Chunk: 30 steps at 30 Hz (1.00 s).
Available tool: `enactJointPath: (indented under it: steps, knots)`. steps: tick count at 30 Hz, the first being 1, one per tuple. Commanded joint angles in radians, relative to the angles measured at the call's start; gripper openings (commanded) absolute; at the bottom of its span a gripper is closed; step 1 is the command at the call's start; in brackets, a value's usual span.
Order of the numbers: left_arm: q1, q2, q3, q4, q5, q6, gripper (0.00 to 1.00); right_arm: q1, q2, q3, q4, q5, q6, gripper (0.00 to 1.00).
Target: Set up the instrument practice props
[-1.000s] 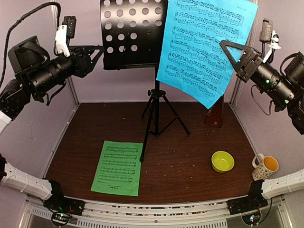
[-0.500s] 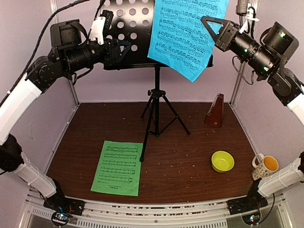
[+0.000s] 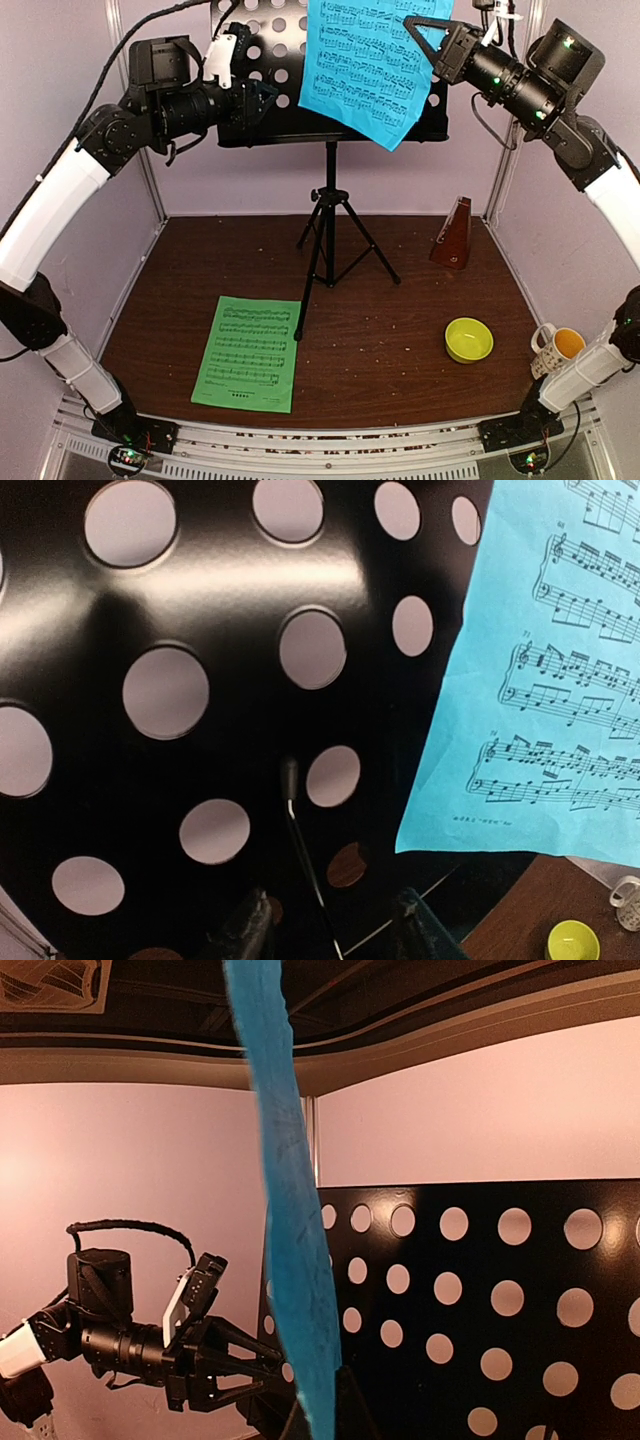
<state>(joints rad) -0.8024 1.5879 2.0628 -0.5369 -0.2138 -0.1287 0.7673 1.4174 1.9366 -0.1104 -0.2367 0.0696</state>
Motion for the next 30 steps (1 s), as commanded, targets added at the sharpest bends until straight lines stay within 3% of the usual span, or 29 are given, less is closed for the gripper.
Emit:
enactJointPath:
  steps: [1,9,14,23,30]
  knots:
    - [0.009,0.028,0.043,-0.001,-0.014,0.002,0.38,-0.013,0.023,0.045,-0.015,-0.023,-0.024,0.0]
    - [0.009,0.025,0.039,0.018,-0.017,-0.01,0.14,-0.024,0.046,0.065,-0.028,-0.018,-0.05,0.0]
    - [0.009,-0.015,-0.038,0.094,-0.016,-0.018,0.0,-0.036,0.059,0.073,-0.028,-0.02,-0.054,0.0]
    - [0.009,-0.133,-0.269,0.372,0.059,0.028,0.0,-0.04,0.107,0.121,-0.045,-0.04,-0.088,0.0]
    - [0.009,-0.149,-0.293,0.397,0.166,0.076,0.0,-0.04,0.199,0.262,-0.105,-0.121,-0.19,0.0]
